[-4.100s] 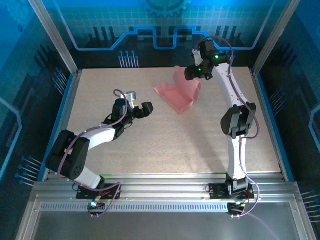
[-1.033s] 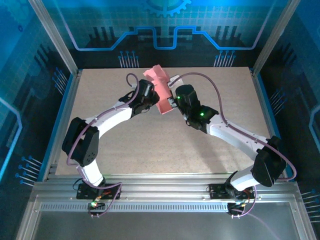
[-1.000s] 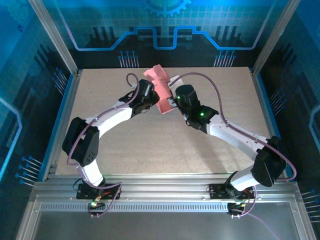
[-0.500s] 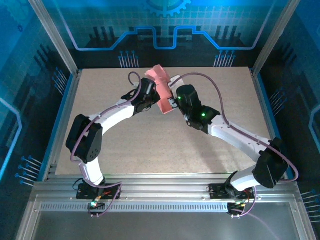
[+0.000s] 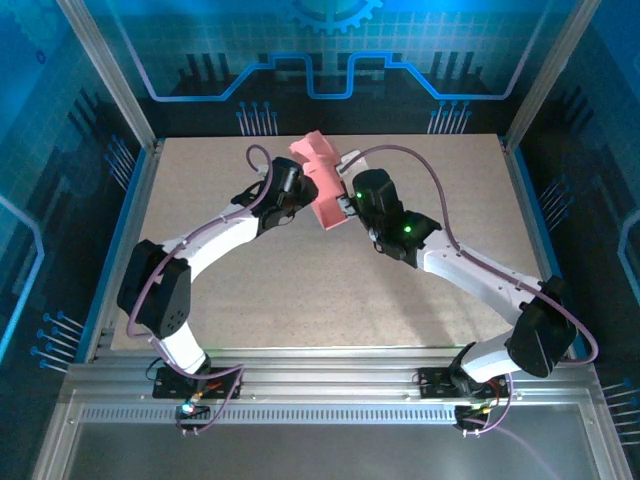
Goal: Fold the paper box
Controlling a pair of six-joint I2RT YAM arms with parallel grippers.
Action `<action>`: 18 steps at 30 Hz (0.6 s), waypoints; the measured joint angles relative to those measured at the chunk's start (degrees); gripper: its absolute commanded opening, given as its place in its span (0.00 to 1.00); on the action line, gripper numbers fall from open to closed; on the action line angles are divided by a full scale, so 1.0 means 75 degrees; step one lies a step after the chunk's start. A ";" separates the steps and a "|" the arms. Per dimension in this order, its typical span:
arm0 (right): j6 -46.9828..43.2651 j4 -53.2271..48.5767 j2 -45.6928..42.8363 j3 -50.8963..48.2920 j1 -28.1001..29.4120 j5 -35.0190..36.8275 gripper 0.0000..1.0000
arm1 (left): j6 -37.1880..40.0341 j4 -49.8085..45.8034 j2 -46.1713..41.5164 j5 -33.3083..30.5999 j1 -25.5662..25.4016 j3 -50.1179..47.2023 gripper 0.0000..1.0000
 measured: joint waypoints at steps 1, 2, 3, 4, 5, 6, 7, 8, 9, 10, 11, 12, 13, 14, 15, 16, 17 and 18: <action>0.0015 0.0003 0.0000 0.0003 0.0000 -0.0006 0.00 | 0.0000 0.0003 0.0003 0.0000 0.0017 -0.0009 0.47; 0.0020 0.0000 0.0000 0.0006 0.0000 -0.0009 0.00 | 0.0003 0.0000 0.0003 0.0000 0.0026 -0.0023 0.44; 0.0035 -0.0003 0.0000 0.0003 0.0000 -0.0017 0.00 | 0.0015 -0.0009 0.0009 0.0000 0.0041 -0.0023 0.42; 0.0047 -0.0003 0.0000 0.0003 0.0000 -0.0038 0.00 | 0.0012 0.0003 0.0020 0.0003 0.0052 -0.0023 0.40; 0.0050 -0.0003 0.0000 0.0003 0.0000 -0.0052 0.00 | 0.0015 0.0017 0.0044 0.0009 0.0061 -0.0020 0.38; 0.0055 0.0000 -0.0003 0.0003 0.0000 -0.0073 0.00 | 0.0006 0.0044 0.0090 0.0023 0.0061 -0.0017 0.35; 0.0073 -0.0003 -0.0003 0.0003 0.0000 -0.0102 0.00 | -0.0017 0.0052 0.0146 0.0029 0.0073 -0.0003 0.33; 0.0076 -0.0003 -0.0003 0.0003 0.0000 -0.0134 0.00 | -0.0044 0.0052 0.0239 0.0052 0.0076 0.0032 0.30; 0.0079 -0.0003 -0.0003 0.0003 0.0000 -0.0178 0.00 | -0.0058 0.0061 0.0341 0.0064 0.0079 0.0070 0.29; 0.0079 0.0000 -0.0003 0.0003 0.0000 -0.0184 0.00 | -0.0082 0.0073 0.0420 0.0090 0.0082 0.0093 0.29; 0.0082 -0.0003 -0.0006 0.0003 0.0000 -0.0198 0.00 | -0.0090 0.0087 0.0490 0.0105 0.0090 0.0099 0.27; 0.0102 -0.0003 -0.0009 0.0003 0.0000 -0.0210 0.00 | -0.0090 0.0099 0.0539 0.0125 0.0102 0.0099 0.26; 0.0108 -0.0003 -0.0017 0.0003 0.0000 -0.0216 0.00 | -0.0108 0.0105 0.0568 0.0149 0.0114 0.0099 0.22; 0.0111 0.0000 -0.0026 0.0003 0.0000 -0.0239 0.00 | -0.0108 0.0114 0.0597 0.0172 0.0122 0.0102 0.18; 0.0131 0.0000 -0.0035 0.0003 0.0000 -0.0262 0.00 | -0.0102 0.0131 0.0621 0.0178 0.0134 0.0111 0.14; 0.0134 -0.0003 -0.0044 0.0003 0.0003 -0.0277 0.00 | -0.0108 0.0163 0.0632 0.0192 0.0146 0.0114 0.10; 0.0134 0.0000 -0.0047 0.0003 0.0003 -0.0303 0.00 | -0.0102 0.0166 0.0644 0.0224 0.0154 0.0134 0.06; 0.0137 0.0006 -0.0047 0.0003 0.0003 -0.0326 0.00 | -0.0105 0.0172 0.0644 0.0236 0.0154 0.0140 0.02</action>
